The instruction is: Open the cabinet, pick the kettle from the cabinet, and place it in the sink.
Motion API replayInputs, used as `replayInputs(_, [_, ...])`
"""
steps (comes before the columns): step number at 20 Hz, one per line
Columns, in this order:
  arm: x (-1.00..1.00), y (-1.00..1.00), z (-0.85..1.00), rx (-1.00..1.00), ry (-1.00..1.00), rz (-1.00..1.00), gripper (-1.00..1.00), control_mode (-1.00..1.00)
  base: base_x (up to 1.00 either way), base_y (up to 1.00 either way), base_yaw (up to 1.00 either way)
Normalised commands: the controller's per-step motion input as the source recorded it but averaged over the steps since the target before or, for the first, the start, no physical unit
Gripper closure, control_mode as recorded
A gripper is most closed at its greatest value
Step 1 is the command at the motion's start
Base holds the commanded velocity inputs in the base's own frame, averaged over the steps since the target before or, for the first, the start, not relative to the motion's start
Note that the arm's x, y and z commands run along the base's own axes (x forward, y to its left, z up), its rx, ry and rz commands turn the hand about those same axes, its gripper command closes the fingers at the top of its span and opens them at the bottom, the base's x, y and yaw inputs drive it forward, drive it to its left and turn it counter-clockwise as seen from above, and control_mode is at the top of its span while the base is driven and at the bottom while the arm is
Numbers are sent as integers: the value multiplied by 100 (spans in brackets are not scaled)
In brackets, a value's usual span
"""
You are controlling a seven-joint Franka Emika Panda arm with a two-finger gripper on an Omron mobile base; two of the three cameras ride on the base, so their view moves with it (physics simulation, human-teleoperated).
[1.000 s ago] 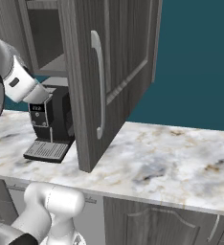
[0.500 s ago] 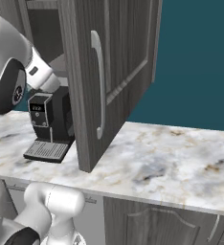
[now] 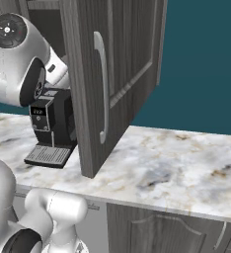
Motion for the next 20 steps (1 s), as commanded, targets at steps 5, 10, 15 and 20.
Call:
replayInputs(5, [55,3,0,0,-2,0,-100,-100,0,0,0])
replayInputs(10, [45,8,0,-2,-4,0,-100,-100,0,0,0])
replayInputs(15, [37,8,0,-2,-10,0,-100,-100,0,0,0])
replayInputs(20, [40,0,0,-3,-3,0,-100,-100,0,0,0])
